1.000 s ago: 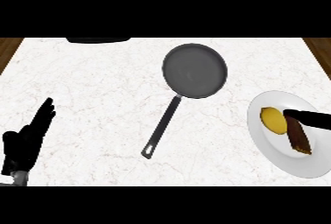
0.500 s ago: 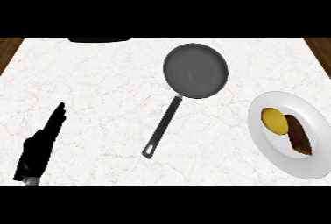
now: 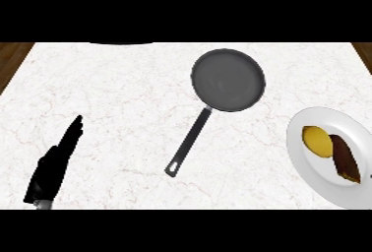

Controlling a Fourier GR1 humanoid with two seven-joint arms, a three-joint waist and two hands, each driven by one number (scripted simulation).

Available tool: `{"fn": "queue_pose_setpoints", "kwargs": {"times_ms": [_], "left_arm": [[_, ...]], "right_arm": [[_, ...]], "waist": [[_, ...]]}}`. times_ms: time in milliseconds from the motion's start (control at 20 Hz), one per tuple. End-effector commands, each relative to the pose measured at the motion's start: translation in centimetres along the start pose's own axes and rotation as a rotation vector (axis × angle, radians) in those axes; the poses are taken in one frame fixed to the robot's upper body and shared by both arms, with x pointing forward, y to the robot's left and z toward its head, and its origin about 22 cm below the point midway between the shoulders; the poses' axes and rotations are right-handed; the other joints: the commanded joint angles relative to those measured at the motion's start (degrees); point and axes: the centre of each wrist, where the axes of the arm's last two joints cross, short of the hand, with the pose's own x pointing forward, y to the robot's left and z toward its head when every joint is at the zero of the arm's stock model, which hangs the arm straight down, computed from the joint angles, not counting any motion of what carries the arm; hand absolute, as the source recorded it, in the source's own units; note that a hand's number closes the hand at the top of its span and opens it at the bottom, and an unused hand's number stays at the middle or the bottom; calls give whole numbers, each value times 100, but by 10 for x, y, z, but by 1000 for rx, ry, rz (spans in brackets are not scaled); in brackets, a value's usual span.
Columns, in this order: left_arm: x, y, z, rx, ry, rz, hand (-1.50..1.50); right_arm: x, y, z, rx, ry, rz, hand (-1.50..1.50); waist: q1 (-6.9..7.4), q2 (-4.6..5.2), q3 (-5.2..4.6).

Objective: Pick the sweet potato from the plate and place it in the pan

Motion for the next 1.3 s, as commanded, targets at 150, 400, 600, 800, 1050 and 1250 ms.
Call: {"fn": "queue_pose_setpoints", "kwargs": {"times_ms": [150, 400, 600, 800, 1050, 1250], "left_arm": [[18, 0, -5, 2, -15, 10, 0], [16, -3, -10, -11, 7, -1, 0], [24, -16, -5, -19, -20, -18, 0], [5, 1, -3, -8, -8, 0, 0], [6, -3, -7, 31, 5, -2, 0], [9, 6, 4, -7, 6, -4, 0]], "right_arm": [[59, 3, -6, 123, 74, 115, -150], [80, 7, -17, 215, 148, 153, -150], [91, 31, -33, 252, 190, 231, -150], [90, 42, -40, 313, 245, 344, -150], [84, 61, -50, 373, 314, 375, -150], [96, 74, -49, 400, 327, 378, -150]], "waist": [[76, 17, 7], [49, 16, 4], [105, 24, 7], [99, 18, -3], [18, 13, 1], [49, 3, 4]]}}
